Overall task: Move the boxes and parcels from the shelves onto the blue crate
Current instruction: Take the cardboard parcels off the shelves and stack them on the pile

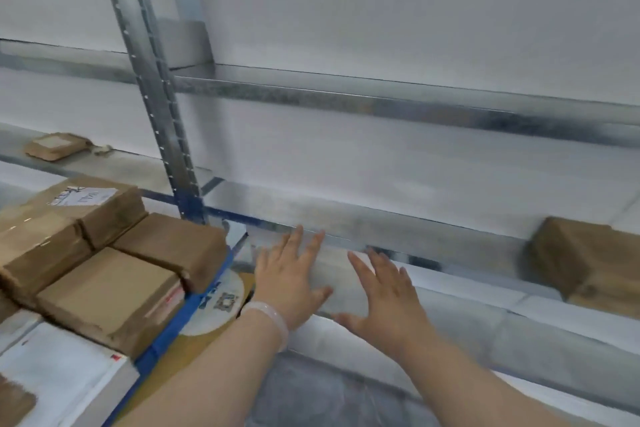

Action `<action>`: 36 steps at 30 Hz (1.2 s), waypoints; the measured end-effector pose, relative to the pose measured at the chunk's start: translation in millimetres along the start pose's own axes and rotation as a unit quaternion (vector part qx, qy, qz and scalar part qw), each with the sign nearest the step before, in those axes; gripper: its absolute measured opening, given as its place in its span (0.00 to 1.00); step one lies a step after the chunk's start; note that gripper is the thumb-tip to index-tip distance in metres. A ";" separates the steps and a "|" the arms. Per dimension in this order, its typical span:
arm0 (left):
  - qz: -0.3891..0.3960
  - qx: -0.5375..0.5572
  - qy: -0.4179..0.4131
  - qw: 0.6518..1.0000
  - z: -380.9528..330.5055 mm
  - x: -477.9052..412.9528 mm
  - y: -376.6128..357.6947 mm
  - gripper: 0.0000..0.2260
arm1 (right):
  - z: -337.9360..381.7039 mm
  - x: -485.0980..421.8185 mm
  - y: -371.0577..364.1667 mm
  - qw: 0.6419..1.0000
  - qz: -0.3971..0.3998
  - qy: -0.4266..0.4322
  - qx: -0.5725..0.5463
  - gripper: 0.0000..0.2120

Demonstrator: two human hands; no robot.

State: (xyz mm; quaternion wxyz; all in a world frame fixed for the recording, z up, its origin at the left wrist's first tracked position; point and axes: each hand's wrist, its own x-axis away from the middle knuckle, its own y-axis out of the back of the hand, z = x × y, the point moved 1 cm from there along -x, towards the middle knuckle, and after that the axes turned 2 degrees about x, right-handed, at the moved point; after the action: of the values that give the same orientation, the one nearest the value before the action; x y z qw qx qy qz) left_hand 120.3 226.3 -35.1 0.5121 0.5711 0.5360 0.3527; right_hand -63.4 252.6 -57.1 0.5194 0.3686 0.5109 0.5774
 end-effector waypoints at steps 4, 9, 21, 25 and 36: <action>0.026 0.006 -0.073 0.997 -96.5 -22.8 -22.5 0.40 | -81.8 39.4 30.5 0.998 -0.012 -0.064 0.021 0.45; 0.042 0.022 -0.159 0.986 -236.7 -38.6 -52.3 0.39 | -203.6 94.4 76.2 0.985 -0.046 -0.161 0.046 0.46; 0.112 0.064 -0.244 0.961 -432.6 -60.4 -115.5 0.37 | -385.0 183.8 107.0 0.952 -0.054 -0.299 0.036 0.45; 0.124 0.081 -0.238 0.960 -454.2 -84.0 -131.8 0.35 | -414.1 176.0 102.9 0.947 -0.049 -0.316 0.035 0.43; 0.177 0.130 -0.212 0.952 -491.1 -194.1 -186.6 0.33 | -501.9 90.6 106.0 0.931 -0.017 -0.363 0.007 0.37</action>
State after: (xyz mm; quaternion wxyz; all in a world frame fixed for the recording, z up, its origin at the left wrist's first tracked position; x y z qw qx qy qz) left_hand -428.2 120.5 -75.0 0.4646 0.7798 0.3471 0.2356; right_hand -584.2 243.6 -67.0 0.6768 0.5480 0.2976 0.3912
